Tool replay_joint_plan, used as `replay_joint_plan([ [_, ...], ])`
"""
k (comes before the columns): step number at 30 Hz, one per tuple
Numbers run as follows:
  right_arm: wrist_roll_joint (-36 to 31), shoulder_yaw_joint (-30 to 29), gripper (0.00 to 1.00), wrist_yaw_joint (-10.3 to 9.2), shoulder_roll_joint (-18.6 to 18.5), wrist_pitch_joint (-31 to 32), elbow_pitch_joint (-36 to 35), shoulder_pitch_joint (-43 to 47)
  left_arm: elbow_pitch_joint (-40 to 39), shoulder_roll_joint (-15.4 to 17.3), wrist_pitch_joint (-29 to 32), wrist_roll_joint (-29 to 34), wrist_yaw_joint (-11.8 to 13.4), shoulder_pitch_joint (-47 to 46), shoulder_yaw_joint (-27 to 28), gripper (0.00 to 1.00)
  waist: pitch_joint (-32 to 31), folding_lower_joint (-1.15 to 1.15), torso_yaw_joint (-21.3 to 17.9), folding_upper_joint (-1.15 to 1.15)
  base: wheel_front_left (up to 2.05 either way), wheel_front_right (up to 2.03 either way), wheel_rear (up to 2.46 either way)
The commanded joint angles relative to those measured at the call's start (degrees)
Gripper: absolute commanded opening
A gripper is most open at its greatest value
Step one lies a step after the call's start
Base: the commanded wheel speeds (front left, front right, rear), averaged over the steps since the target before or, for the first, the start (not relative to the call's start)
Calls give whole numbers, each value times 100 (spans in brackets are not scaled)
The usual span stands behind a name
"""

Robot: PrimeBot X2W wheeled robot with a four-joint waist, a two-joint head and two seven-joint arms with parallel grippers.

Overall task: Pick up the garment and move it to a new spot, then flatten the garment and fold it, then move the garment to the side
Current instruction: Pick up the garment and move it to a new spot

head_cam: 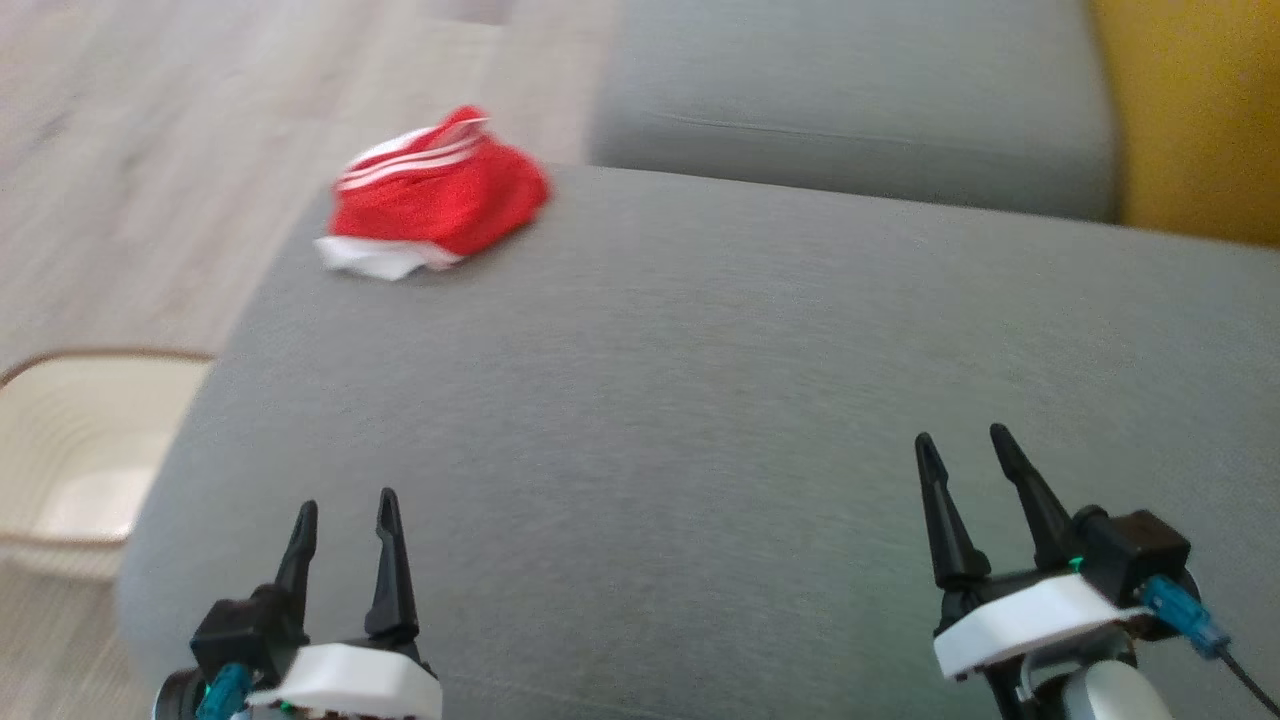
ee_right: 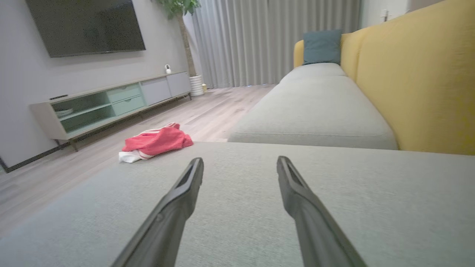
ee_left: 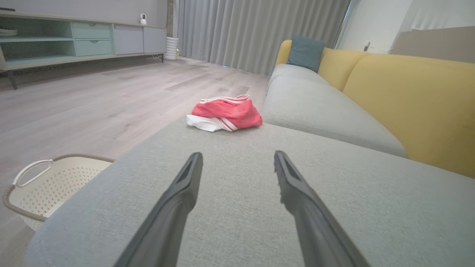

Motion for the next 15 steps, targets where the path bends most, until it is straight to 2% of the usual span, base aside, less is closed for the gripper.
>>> replay_joint_plan([
  [1, 48, 147, 100, -5, -20, -39, -195, -61, -247, -16, -30, 69, -4, -256, 236, 100, -89, 0, 756, 0, 0, 0, 0],
  [6, 127, 225, 100, -5, -20, -81, -143, -55, -319, 52, -30, 75, 11, -211, 374, 100, -130, 0, 1515, 0, 0, 0, 0],
  [15, 73, 734, 100, -5, -20, 25, -29, -540, -839, 23, -30, -28, 267, 93, 846, 100, 187, 0, 1762, 0, 0, 0, 0],
])
